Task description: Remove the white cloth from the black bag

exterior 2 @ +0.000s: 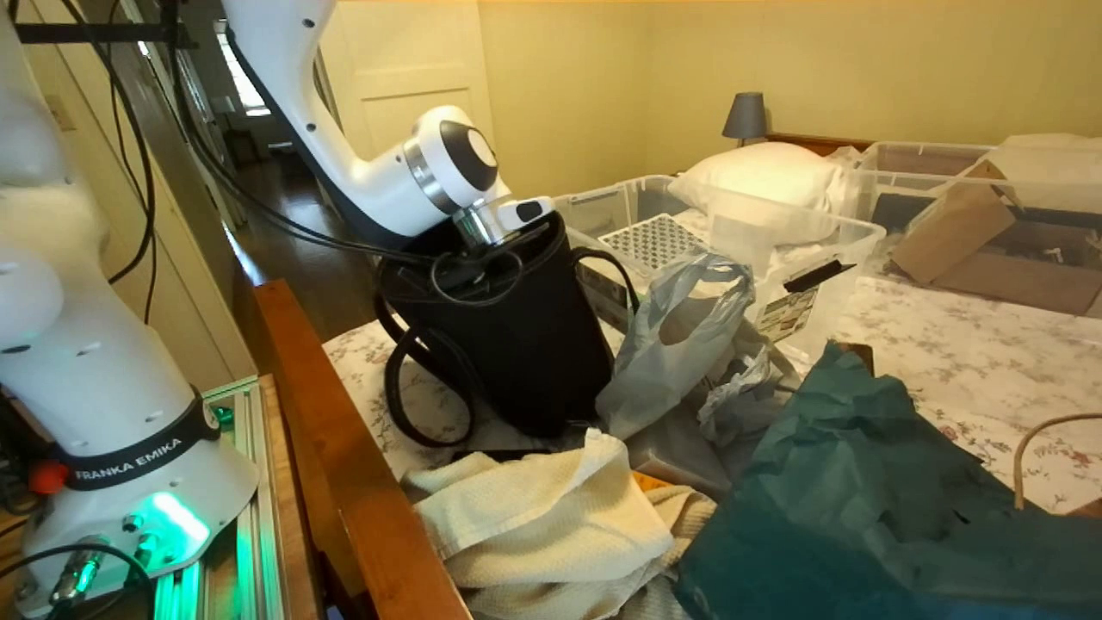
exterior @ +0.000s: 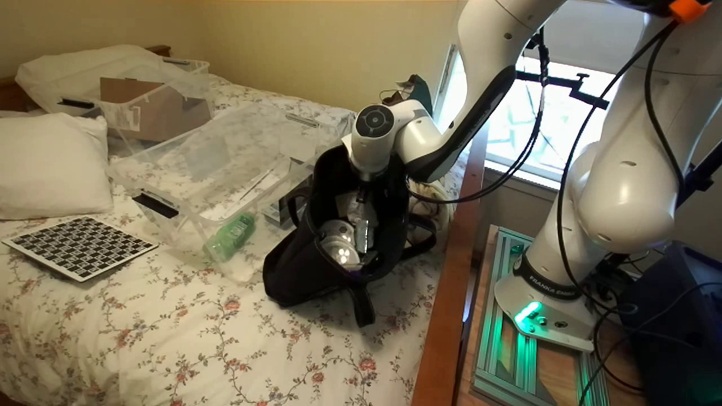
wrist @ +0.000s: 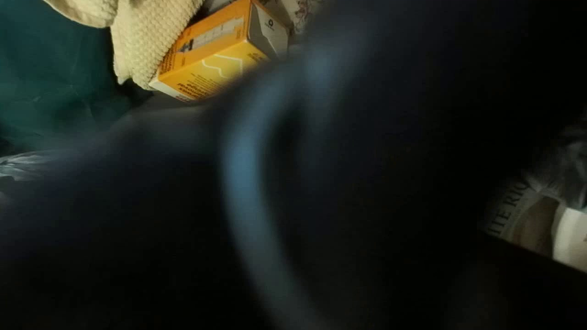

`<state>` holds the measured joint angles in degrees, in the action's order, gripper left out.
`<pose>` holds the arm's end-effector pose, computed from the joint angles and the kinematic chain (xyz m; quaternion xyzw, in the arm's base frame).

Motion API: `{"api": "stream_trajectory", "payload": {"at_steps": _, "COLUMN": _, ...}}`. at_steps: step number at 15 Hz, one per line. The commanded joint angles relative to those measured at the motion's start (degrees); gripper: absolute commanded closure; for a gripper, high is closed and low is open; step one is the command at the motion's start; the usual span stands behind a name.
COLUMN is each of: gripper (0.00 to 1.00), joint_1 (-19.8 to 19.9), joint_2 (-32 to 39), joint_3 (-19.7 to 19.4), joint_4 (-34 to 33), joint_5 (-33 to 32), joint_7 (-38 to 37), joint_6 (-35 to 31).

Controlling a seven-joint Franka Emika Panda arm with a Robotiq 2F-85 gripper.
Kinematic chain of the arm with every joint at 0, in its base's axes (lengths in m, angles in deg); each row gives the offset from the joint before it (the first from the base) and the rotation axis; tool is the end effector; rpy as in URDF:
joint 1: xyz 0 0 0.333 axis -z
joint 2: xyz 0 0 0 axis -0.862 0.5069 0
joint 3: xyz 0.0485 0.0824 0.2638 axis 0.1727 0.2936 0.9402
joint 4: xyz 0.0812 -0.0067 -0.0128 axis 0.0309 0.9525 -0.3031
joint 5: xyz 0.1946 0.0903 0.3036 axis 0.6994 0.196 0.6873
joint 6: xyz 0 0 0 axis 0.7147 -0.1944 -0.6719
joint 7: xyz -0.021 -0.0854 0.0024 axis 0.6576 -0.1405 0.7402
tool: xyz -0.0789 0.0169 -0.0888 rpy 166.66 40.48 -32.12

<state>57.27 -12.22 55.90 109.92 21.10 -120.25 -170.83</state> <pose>0.4377 -0.0203 0.1917 0.9576 0.1044 0.0780 0.2569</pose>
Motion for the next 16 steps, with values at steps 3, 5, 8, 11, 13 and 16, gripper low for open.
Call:
{"api": "stream_trajectory", "payload": {"at_steps": 3, "gripper": 0.98, "joint_1": 0.5, "joint_2": -10.5, "joint_3": -1.1, "joint_4": 6.9, "joint_5": -2.8, "joint_7": -0.3, "joint_6": -0.3}}
{"api": "stream_trajectory", "payload": {"at_steps": 5, "gripper": 0.98, "joint_1": 0.5, "joint_2": -13.3, "joint_3": -1.3, "joint_4": 8.5, "joint_5": -4.0, "joint_7": 0.1, "joint_6": -0.3}}
{"api": "stream_trajectory", "payload": {"at_steps": 8, "gripper": 0.98, "joint_1": 0.7, "joint_2": -17.3, "joint_3": -1.4, "joint_4": 11.1, "joint_5": -7.8, "joint_7": 1.5, "joint_6": -1.2}}
{"api": "stream_trajectory", "payload": {"at_steps": 11, "gripper": 0.98, "joint_1": 0.9, "joint_2": -20.8, "joint_3": -2.0, "joint_4": 13.5, "joint_5": -10.5, "joint_7": 3.5, "joint_6": -3.5}}
{"api": "stream_trajectory", "payload": {"at_steps": 13, "gripper": 0.98, "joint_1": 0.9, "joint_2": -23.0, "joint_3": -2.6, "joint_4": 14.8, "joint_5": -11.5, "joint_7": 5.3, "joint_6": -5.2}}
{"api": "stream_trajectory", "payload": {"at_steps": 16, "gripper": 0.98, "joint_1": 0.2, "joint_2": -21.9, "joint_3": -4.4, "joint_4": 13.1, "joint_5": -10.8, "joint_7": 9.5, "joint_6": -9.3}}
